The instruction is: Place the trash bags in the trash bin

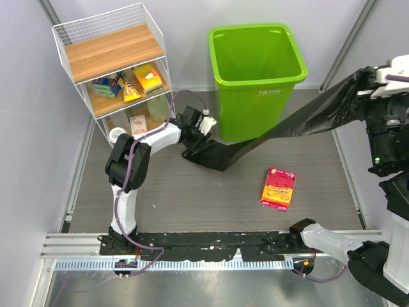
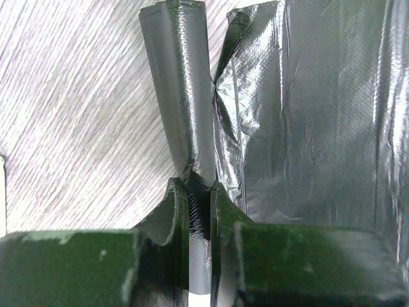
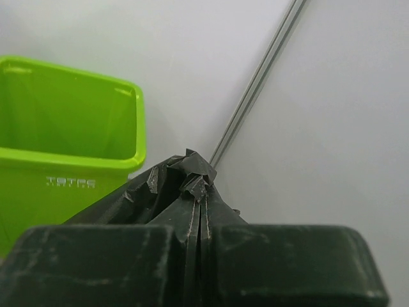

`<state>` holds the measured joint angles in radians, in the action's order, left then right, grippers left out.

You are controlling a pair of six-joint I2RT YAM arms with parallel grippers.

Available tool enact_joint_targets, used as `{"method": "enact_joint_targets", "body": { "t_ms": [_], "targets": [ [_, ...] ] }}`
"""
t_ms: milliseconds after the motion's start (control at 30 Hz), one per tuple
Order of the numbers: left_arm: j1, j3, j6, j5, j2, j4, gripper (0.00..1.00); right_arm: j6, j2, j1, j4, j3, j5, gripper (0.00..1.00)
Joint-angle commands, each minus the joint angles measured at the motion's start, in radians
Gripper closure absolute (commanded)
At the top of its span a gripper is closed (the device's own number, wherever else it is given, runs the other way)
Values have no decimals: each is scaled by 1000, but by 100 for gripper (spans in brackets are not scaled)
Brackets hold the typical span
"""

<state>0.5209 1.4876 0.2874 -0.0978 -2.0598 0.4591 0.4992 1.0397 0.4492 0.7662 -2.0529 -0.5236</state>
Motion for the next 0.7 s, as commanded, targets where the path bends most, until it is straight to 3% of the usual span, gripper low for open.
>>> {"method": "enact_joint_targets", "body": {
  "t_ms": [0, 167, 433, 567, 667],
  "targets": [
    [-32, -46, -42, 49, 78, -17, 100, 6, -13, -4, -35, 121, -26, 99],
    [-79, -95, -77, 27, 203, -36, 100, -10, -9, -4, -4, 270, -7, 99],
    [-128, -176, -114, -124, 407, -25, 100, -34, 23, -36, -10, 493, 89, 98],
    [-128, -204, -116, -233, 493, -5, 100, -42, 40, -50, -27, 614, 178, 86],
    [-128, -201, -105, -301, 538, 26, 100, -47, 48, -50, -13, 642, 276, 65]
  ]
}}
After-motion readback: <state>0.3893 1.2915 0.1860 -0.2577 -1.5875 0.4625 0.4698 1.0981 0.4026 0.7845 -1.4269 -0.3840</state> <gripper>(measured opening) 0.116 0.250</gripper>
